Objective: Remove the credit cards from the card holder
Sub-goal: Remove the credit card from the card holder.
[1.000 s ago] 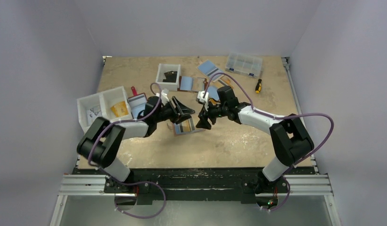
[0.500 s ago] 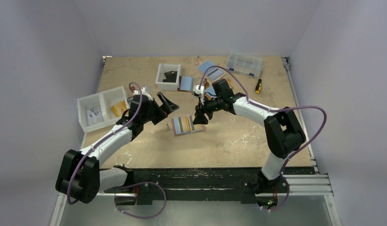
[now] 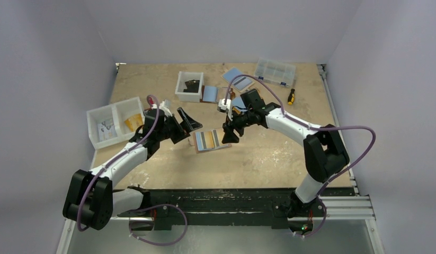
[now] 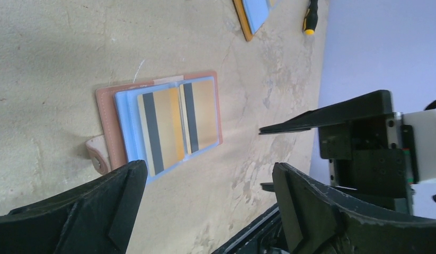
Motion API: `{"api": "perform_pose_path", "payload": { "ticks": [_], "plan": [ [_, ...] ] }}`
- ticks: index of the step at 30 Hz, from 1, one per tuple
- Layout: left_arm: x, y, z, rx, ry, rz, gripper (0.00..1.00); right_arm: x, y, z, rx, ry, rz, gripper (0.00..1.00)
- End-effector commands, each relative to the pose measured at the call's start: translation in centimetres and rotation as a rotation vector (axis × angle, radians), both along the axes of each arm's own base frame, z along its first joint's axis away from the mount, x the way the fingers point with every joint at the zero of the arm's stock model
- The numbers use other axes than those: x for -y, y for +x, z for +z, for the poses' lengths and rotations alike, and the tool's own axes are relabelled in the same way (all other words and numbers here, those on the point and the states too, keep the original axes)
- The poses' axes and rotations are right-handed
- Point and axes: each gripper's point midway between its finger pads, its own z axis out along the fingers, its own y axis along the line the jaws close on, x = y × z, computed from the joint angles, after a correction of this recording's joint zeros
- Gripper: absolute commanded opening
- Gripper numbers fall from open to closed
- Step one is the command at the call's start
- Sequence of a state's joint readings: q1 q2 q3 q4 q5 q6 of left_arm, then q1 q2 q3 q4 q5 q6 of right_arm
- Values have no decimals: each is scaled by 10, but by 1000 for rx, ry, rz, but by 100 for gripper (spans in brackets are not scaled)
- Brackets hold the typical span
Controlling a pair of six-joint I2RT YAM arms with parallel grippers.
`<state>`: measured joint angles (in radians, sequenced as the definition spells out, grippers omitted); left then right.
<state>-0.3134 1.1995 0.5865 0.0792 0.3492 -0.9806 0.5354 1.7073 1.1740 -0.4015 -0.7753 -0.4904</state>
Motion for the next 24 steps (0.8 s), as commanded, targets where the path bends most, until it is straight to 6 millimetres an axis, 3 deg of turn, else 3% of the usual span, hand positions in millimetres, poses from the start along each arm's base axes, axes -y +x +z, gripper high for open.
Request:
{"api": "perform_pose_path", "payload": {
  "ticks": [1, 6, 9, 14, 19, 24],
  "plan": [
    [-6, -2, 13, 68, 69, -43, 96, 13, -2, 17, 95, -10, 13, 67],
    [-3, -14, 1, 44, 28, -51, 88, 9, 16, 22, 52, 23, -129, 62],
    [-4, -15, -1, 60, 15, -37, 80, -6, 22, 21, -59, 77, -185, 48],
    [-2, -8, -2, 51, 19, -29, 65, -23, 36, -9, -193, 51, -226, 26],
    [5, 5, -7, 55, 24, -37, 55, -45, 38, -32, -257, 24, -235, 17],
    [24, 8, -27, 22, 60, -88, 51, -46, 45, -53, -303, -17, -282, 11]
  ]
}}
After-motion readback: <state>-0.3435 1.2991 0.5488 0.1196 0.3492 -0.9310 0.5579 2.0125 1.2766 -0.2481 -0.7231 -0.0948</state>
